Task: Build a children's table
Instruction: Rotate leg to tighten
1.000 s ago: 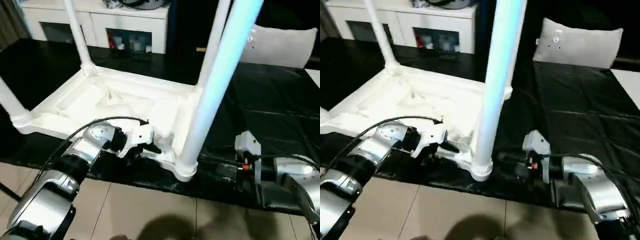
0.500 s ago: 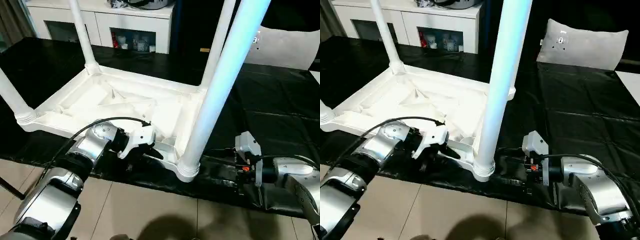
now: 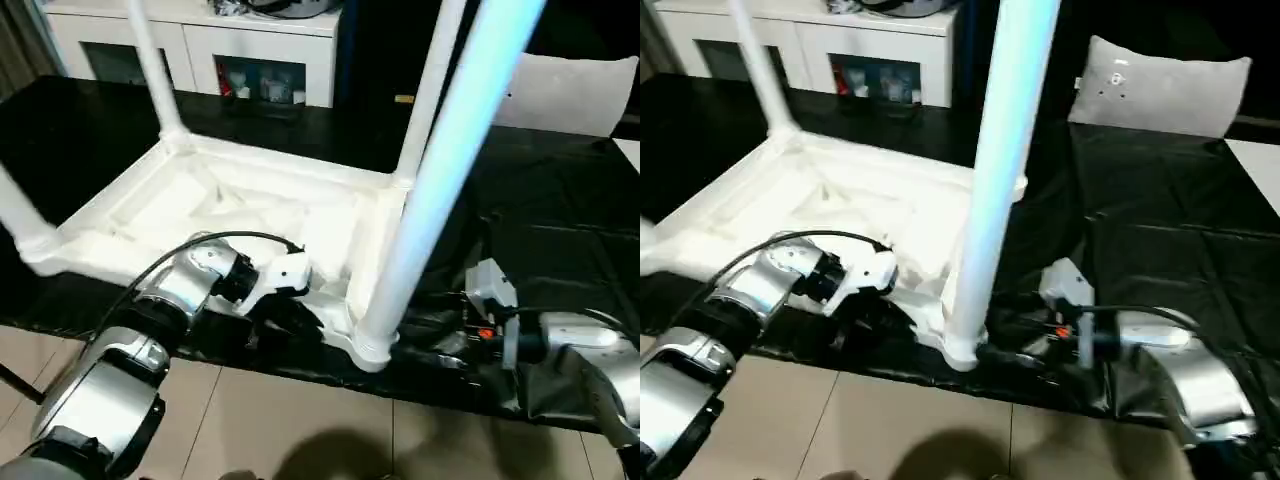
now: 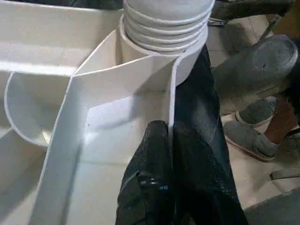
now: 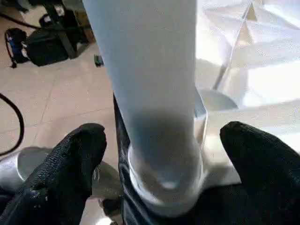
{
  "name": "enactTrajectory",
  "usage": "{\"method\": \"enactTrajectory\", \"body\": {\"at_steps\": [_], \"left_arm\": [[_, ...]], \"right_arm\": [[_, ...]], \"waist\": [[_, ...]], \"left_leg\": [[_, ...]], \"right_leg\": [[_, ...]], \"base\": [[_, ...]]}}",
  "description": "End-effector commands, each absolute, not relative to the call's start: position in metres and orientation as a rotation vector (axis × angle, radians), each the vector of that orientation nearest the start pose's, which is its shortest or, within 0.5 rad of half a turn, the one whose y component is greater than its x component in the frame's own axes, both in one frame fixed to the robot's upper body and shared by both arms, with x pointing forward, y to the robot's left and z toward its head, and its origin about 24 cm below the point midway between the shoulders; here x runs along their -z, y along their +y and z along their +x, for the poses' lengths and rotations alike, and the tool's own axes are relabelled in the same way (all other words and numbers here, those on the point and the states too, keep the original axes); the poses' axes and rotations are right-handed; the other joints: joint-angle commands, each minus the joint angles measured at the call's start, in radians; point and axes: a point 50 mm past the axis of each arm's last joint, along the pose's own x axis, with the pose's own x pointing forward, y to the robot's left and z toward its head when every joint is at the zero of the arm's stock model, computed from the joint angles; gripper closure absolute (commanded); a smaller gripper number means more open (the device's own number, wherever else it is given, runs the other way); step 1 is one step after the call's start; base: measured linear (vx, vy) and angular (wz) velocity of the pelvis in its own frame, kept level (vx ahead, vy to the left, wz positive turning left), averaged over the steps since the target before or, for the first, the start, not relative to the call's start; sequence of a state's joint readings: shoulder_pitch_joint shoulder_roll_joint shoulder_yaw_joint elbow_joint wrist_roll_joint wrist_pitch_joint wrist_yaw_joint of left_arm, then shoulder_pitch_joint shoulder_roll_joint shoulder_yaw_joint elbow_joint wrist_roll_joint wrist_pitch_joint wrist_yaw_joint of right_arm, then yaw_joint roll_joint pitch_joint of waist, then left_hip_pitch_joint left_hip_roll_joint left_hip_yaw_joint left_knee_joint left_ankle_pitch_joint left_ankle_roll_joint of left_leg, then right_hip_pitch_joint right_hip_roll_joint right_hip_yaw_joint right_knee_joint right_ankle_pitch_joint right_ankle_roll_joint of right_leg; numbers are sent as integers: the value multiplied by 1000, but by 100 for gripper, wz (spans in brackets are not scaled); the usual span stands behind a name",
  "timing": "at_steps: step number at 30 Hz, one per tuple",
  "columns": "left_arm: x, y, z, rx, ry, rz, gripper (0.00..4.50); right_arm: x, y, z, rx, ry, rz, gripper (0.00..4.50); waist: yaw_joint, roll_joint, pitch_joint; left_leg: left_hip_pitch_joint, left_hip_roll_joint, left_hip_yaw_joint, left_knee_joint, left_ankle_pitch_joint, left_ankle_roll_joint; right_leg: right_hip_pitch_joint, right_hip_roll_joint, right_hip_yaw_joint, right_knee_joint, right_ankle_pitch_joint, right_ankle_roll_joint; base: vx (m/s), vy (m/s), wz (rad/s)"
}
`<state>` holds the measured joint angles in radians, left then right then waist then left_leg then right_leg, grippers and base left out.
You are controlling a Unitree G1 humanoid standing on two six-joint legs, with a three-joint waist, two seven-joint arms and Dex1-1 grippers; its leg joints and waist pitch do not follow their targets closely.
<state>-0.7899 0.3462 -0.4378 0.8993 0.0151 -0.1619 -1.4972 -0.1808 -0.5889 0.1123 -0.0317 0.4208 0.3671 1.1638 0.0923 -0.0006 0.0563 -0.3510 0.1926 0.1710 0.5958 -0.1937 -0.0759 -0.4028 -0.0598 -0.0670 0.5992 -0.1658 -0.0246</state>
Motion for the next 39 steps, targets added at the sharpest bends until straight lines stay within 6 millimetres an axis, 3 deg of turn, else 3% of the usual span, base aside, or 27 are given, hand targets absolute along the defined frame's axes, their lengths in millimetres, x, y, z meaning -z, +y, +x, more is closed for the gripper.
{"method": "enactTrajectory", "body": {"at_steps": [1, 3, 4, 9, 15, 16, 22, 26, 28, 31, 33, 39], "left_arm": [[-57, 120, 324, 1684, 492, 545, 450], [-56, 120, 324, 1679, 484, 550, 450], [-56, 120, 324, 1677, 483, 554, 450], [-56, 123, 325, 1663, 487, 564, 450], [-56, 125, 325, 1655, 490, 565, 450], [-56, 125, 325, 1655, 490, 565, 450], [-58, 126, 327, 1598, 467, 486, 450], [-58, 129, 333, 1459, 470, 456, 450], [-57, 127, 334, 1414, 468, 448, 450], [-56, 119, 335, 1339, 455, 415, 450], [-56, 108, 338, 1263, 427, 384, 450], [-56, 67, 348, 1037, 346, 326, 450]], "right_arm": [[-80, -176, 251, -1287, 314, -31, 35], [-79, -173, 252, -1309, 330, -14, 49], [-79, -172, 253, -1313, 332, -11, 65], [-78, -170, 257, -1322, 352, -5, 98], [-77, -167, 260, -1331, 370, 4, 155], [-77, -167, 260, -1331, 370, 4, 163], [-73, -157, 263, -1295, 381, 45, 210], [-65, -141, 275, -1122, 358, 35, 236], [-63, -136, 282, -1052, 348, 41, 239], [-61, -125, 293, -927, 332, 54, 245], [-60, -117, 301, -831, 327, 58, 248], [-56, -100, 319, -530, 349, 58, 250]], "waist": [[8, -10, -67], [9, -7, -66], [9, -14, -66], [11, -10, -66], [12, -12, -66], [11, -19, -66], [9, -14, -65], [-9, -11, -64], [-18, -12, -63], [-33, -10, -65], [-40, -11, -65], [-41, -9, -66]], "left_leg": [[-2, 31, -7, -65, -176, 59], [0, 31, -7, -65, -181, 59], [0, 31, -6, -65, -178, 59], [-1, 34, -8, -67, -173, 56], [-2, 31, -7, -66, -171, 54], [-3, 31, -6, -66, -169, 56], [-2, 32, -7, -67, -163, 53], [-4, 28, -12, -72, -183, 20], [-3, 24, -11, -69, -192, 20], [-5, 27, -12, -69, -176, 15], [-4, 28, -11, -69, -170, 12], [1, 28, -8, -69, -153, 17]], "right_leg": [[62, -81, 43, -82, -324, -172], [59, -80, 42, -88, -366, -160], [60, -81, 42, -88, -366, -157], [58, -81, 42, -84, -352, -158], [59, -82, 42, -86, -378, -147], [59, -81, 42, -86, -380, -144], [56, -83, 43, -87, -394, -138], [55, -83, 39, -86, -418, -134], [53, -83, 39, -92, -450, -122], [52, -83, 41, -84, -415, -142], [50, -80, 43, -82, -396, -148], [50, -77, 47, -79, -319, -167]], "base": [[0, 0, 0], [0, 0, 0], [0, 0, 0], [0, 0, 0], [0, 0, 0], [0, 0, 0], [0, 0, 0], [0, 0, 0], [0, 0, 0], [0, 0, 0], [0, 0, 0], [0, 0, 0]]}}
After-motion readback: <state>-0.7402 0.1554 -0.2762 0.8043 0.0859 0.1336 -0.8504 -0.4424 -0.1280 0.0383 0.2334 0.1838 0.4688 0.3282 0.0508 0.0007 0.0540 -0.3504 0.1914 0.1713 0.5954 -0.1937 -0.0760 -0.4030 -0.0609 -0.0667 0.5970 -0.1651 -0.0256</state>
